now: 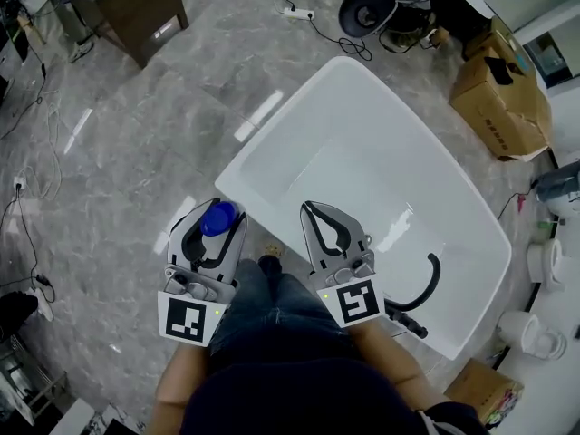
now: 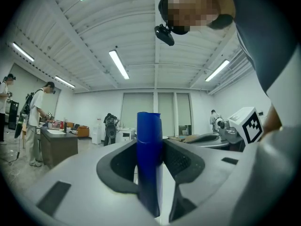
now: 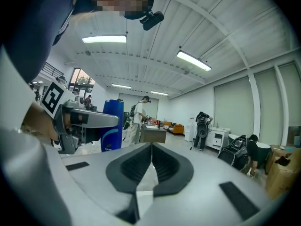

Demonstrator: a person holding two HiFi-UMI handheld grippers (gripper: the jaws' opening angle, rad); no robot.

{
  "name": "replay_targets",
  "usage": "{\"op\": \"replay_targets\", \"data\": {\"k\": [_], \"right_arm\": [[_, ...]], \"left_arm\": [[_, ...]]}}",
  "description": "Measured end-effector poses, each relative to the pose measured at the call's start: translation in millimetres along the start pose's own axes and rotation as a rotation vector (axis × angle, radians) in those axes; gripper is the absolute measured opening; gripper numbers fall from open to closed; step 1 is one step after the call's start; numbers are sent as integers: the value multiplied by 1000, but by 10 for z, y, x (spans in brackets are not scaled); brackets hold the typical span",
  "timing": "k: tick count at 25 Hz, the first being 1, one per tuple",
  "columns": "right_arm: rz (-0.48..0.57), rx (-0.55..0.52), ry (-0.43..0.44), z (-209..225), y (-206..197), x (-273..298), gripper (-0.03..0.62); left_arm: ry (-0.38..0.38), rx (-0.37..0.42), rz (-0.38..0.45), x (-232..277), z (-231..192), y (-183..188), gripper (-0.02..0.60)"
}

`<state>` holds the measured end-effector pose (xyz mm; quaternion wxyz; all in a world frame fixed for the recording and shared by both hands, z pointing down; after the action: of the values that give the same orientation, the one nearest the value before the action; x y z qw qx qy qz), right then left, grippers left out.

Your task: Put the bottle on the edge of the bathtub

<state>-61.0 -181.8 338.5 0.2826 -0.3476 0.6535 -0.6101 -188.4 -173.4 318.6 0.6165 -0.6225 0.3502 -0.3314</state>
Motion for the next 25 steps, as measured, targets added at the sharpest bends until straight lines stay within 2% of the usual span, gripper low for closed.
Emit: {"op": "replay_targets", "data": {"k": [11, 19, 25], "right_arm": [[-90, 36, 4, 59, -624, 82, 28], [-136, 77, 21, -19, -1118, 239, 28], [-321, -7, 106, -110, -1614, 289, 28]], "left_arm": [[-92, -14, -40, 304, -44, -574, 172], [-129, -27, -84, 434, -171, -1051, 172], [-157, -56, -114, 487, -234, -1434, 172]]}}
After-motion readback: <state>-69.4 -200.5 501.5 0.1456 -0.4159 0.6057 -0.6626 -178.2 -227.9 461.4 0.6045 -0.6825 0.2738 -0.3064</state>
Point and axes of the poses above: the fingertips, and each gripper's own axes: x forward along the fingers, z to its right, y out of its top, the point moved 2 cm from there along -x, backward along the fingers, and after that the axes turned 3 degrees about z, right-handed, at the moved point
